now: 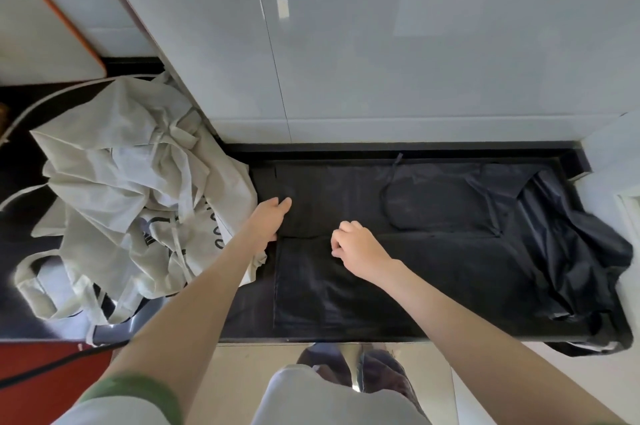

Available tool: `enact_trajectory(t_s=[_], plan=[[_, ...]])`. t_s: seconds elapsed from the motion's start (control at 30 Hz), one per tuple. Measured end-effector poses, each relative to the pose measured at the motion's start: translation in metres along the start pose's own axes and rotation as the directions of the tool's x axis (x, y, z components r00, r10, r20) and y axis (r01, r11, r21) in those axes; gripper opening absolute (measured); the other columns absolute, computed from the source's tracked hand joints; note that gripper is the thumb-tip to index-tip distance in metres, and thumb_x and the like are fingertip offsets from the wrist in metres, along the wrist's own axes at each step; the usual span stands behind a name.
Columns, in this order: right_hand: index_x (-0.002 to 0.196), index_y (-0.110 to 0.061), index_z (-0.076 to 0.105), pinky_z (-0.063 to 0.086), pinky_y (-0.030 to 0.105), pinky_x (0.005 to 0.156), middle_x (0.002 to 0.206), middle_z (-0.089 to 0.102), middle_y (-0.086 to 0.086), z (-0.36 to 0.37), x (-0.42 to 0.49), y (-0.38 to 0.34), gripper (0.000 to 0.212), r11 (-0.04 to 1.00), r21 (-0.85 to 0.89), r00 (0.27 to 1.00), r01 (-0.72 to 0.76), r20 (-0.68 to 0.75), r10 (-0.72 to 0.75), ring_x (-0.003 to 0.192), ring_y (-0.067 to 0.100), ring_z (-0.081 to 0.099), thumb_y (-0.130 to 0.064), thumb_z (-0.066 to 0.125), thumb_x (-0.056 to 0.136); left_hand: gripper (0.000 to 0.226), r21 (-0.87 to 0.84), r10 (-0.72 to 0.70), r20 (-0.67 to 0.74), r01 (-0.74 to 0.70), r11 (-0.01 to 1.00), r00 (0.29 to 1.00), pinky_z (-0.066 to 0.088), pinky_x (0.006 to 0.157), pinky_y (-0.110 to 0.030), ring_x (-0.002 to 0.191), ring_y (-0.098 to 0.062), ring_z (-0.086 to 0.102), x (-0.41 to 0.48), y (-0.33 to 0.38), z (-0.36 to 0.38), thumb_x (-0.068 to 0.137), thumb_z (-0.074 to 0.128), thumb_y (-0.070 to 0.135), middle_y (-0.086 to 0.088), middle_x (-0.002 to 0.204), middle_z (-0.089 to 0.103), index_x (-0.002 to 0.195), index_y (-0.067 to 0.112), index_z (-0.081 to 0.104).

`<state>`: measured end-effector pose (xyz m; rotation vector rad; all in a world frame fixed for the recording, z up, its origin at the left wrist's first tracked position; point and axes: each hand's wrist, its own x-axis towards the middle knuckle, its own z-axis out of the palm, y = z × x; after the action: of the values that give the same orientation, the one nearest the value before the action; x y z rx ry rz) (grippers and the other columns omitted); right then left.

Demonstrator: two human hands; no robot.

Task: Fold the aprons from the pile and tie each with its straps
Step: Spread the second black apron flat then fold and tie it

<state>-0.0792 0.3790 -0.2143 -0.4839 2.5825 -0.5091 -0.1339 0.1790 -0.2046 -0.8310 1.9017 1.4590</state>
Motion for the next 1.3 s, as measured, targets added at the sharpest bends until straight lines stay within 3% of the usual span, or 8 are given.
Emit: enact_trajectory(t_s=[0.17, 0.3, 0.43, 0.67, 0.93, 1.13, 1.23, 1.3], plan=[[0.119, -0.013, 0.048, 0.039, 0.031, 0.090, 0.118, 0.050, 0.002, 0.010, -0.003, -0.006, 0.034, 0.999, 0.007, 0.994, -0.046, -0.100, 0.046, 0.107, 0.021, 0.046, -0.026, 0.063, 0.092, 0.058, 0.245, 0.019, 0.090, -0.040, 0.969, 0.996, 0.055, 0.089, -0.039, 0.110, -0.021, 0.060, -0.005, -0.016, -0.004, 0.092, 0.058, 0.048, -0.001, 0.125, 0.059, 0.136, 0.012, 0.049], [0.135, -0.015, 0.041, 0.034, 0.031, 0.100, 0.131, 0.045, 0.002, 0.009, -0.007, -0.003, 0.051, 0.999, -0.014, 0.982, -0.052, -0.183, 0.049, 0.118, 0.020, 0.042, -0.032, 0.063, 0.092, 0.042, 0.738, 0.244, 0.072, -0.216, 0.639, 0.967, 0.056, 0.080, -0.036, 0.089, -0.025, 0.065, -0.017, -0.021, 0.009, 0.100, 0.043, 0.044, -0.010, 0.107, 0.063, 0.114, 0.005, 0.054], [0.152, -0.022, 0.021, 0.021, 0.039, 0.113, 0.155, 0.025, 0.003, 0.005, -0.019, 0.011, 0.064, 0.993, -0.043, 0.962, -0.107, -0.256, 0.093, 0.141, 0.023, 0.025, -0.041, 0.049, 0.097, 0.041, 0.810, 0.525, 0.033, -0.330, 0.485, 0.851, 0.051, 0.067, -0.031, 0.083, -0.028, 0.066, -0.037, -0.005, 0.022, 0.105, 0.031, 0.035, -0.016, 0.095, 0.068, 0.117, 0.003, 0.053], [0.153, -0.029, -0.011, -0.003, 0.044, 0.119, 0.163, -0.009, 0.000, 0.004, -0.037, 0.057, 0.065, 0.905, -0.164, 0.919, -0.393, -0.096, 0.382, 0.149, 0.020, -0.011, -0.054, 0.020, 0.101, 0.046, 0.707, 0.442, 0.022, -0.327, 0.627, 0.897, 0.044, 0.087, -0.035, 0.107, -0.035, 0.058, -0.054, 0.030, -0.022, 0.105, 0.031, 0.038, -0.018, 0.114, 0.062, 0.126, 0.001, 0.049], [0.152, -0.027, -0.015, -0.006, 0.042, 0.119, 0.162, -0.013, -0.004, 0.007, -0.011, 0.019, 0.065, 0.963, -0.207, 0.984, -0.174, -0.002, 0.177, 0.148, 0.018, -0.015, -0.049, 0.023, 0.103, 0.046, 0.689, 0.378, -0.139, -0.184, 0.701, 0.915, 0.038, 0.081, -0.031, 0.105, -0.034, 0.056, -0.075, 0.019, -0.102, 0.104, 0.034, 0.039, -0.016, 0.105, 0.060, 0.115, -0.001, 0.054], [0.151, -0.030, -0.017, -0.011, 0.044, 0.117, 0.161, -0.018, -0.002, 0.020, 0.015, -0.020, 0.065, 0.974, -0.226, 0.994, -0.014, 0.098, 0.037, 0.146, 0.018, -0.022, -0.048, 0.023, 0.103, 0.037, 0.860, 0.666, -0.444, 0.075, 0.505, 0.600, 0.043, 0.086, -0.045, 0.105, -0.040, 0.052, -0.081, -0.007, -0.131, 0.095, 0.053, 0.020, -0.024, 0.118, 0.054, 0.125, 0.001, 0.042], [0.152, -0.028, -0.014, -0.013, 0.044, 0.116, 0.161, -0.018, -0.003, 0.025, 0.025, -0.031, 0.066, 0.980, -0.200, 0.995, 0.016, 0.101, 0.005, 0.145, 0.018, -0.024, -0.047, 0.025, 0.103, 0.065, 0.938, 0.852, -0.253, -0.100, 0.332, 0.458, 0.037, 0.102, -0.055, 0.122, -0.044, 0.044, -0.075, -0.013, -0.104, 0.079, 0.067, 0.013, -0.025, 0.139, 0.040, 0.136, 0.004, 0.037], [0.153, -0.027, -0.011, -0.015, 0.041, 0.116, 0.161, -0.016, -0.003, 0.026, 0.028, -0.032, 0.066, 0.983, -0.176, 0.996, 0.043, 0.090, -0.027, 0.143, 0.015, -0.025, -0.046, 0.028, 0.103, 0.062, 0.931, 0.878, -0.059, -0.292, 0.221, 0.475, 0.038, 0.104, -0.053, 0.129, -0.041, 0.043, -0.065, -0.013, -0.074, 0.080, 0.068, 0.019, -0.023, 0.145, 0.040, 0.136, 0.005, 0.045]])
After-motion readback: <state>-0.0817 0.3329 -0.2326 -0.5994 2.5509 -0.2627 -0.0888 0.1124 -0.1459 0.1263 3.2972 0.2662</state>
